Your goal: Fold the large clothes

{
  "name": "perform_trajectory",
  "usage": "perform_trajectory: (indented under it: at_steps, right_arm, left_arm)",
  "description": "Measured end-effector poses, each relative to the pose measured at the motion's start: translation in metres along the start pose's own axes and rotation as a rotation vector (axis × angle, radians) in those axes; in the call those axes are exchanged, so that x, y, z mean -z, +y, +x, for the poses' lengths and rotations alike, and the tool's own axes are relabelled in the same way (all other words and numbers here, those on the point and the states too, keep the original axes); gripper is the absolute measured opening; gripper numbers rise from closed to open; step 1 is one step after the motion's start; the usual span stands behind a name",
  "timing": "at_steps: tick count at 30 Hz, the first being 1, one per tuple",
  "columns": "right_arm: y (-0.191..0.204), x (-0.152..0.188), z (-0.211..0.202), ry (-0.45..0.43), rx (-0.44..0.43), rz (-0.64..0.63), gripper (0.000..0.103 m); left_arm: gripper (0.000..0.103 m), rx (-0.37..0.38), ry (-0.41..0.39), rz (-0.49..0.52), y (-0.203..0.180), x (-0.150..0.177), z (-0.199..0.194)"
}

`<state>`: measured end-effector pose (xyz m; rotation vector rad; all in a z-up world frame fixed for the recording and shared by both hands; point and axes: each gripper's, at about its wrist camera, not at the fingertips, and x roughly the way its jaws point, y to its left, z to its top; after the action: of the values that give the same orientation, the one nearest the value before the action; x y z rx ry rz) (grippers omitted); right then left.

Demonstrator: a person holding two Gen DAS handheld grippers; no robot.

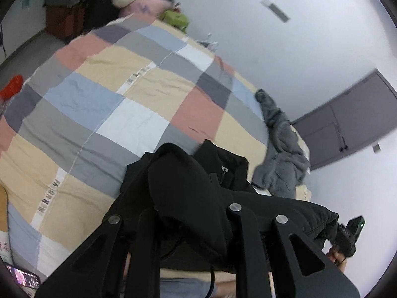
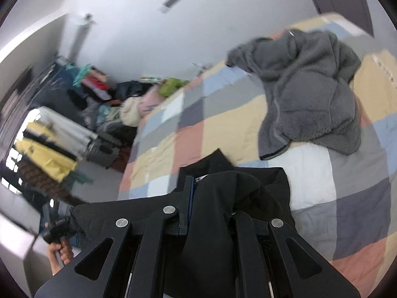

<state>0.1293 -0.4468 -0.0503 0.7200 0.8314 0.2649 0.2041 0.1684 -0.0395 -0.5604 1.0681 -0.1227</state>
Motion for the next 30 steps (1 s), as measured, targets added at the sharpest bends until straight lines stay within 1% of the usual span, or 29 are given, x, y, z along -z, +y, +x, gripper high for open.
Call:
perform_trajectory:
  at_steps: [2, 7, 10, 12, 17, 22, 25, 30]
  right_arm:
    - [-0.008, -0.013, 0.021, 0.021, 0.025, 0.042, 0.006]
    - [-0.03, -0.037, 0.077, 0.04, 0.085, 0.127, 0.006]
    - [-0.045, -0.049, 0.11, 0.074, 0.111, 0.167, 0.006]
    - [-0.055, -0.055, 0.132, 0.099, 0.13, 0.195, 0.006]
    - [-0.085, -0.067, 0.186, 0.164, 0.174, 0.275, 0.006]
    - [-0.108, -0.077, 0.226, 0.229, 0.205, 0.303, 0.006]
    - [-0.122, -0.079, 0.246, 0.265, 0.203, 0.325, 0.006]
    - [-0.136, -0.074, 0.266, 0.313, 0.18, 0.372, 0.006]
  left_arm:
    - [0.018, -0.026, 0.02, -0.041, 0.002, -0.012, 0.022]
    - [0.019, -0.112, 0.044, -0.059, -0.003, -0.037, 0.071]
    - [0.02, -0.168, 0.071, -0.058, -0.003, -0.051, 0.105]
    - [0.021, -0.191, 0.085, -0.06, -0.001, -0.057, 0.124]
    - [0.021, -0.282, 0.145, -0.023, 0.0, -0.069, 0.186]
    - [0.022, -0.315, 0.211, -0.028, 0.007, -0.08, 0.235]
    - [0.022, -0.329, 0.25, -0.041, 0.013, -0.083, 0.26]
    - [0.023, -0.337, 0.309, -0.069, 0.022, -0.082, 0.279]
